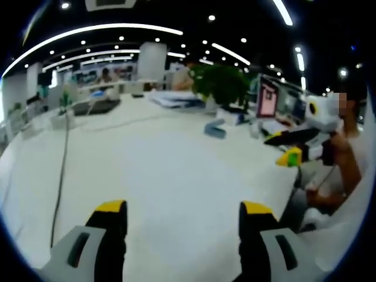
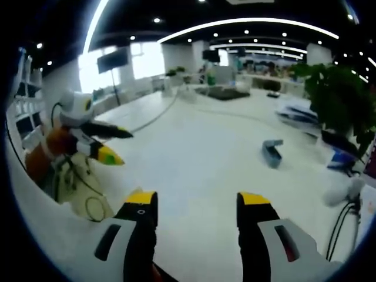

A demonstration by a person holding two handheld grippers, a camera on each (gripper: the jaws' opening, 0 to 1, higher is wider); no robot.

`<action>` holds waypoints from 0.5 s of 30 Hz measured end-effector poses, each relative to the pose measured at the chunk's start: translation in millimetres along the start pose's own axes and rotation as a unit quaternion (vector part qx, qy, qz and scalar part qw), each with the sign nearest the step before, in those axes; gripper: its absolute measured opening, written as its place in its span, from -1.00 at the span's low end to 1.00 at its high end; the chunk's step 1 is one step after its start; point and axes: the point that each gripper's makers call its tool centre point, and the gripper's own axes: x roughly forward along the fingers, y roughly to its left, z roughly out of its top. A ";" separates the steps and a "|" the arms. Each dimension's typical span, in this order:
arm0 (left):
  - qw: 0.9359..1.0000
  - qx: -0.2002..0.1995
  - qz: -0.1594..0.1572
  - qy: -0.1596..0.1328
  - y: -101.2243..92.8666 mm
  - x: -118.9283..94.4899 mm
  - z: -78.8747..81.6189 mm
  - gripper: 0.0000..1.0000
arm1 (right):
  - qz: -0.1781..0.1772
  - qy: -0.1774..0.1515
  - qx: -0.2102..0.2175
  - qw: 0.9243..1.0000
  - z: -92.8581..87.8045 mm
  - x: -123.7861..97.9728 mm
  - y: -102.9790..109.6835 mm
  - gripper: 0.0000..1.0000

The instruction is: Pick up the paper insert the paper into the punch align the paper edges press the punch to punch holes

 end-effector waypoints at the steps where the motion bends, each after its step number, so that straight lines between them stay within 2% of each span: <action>1: 1.000 0.000 0.000 0.000 -0.2 0.5 0.0 0.54 | 0.001 0.000 0.001 1.000 0.0 0.5 0.1 0.11; 15: 1.000 0.002 -0.009 -0.005 -0.6 6.6 -0.6 0.54 | -0.001 0.001 0.004 1.000 -1.4 1.9 -2.4 0.11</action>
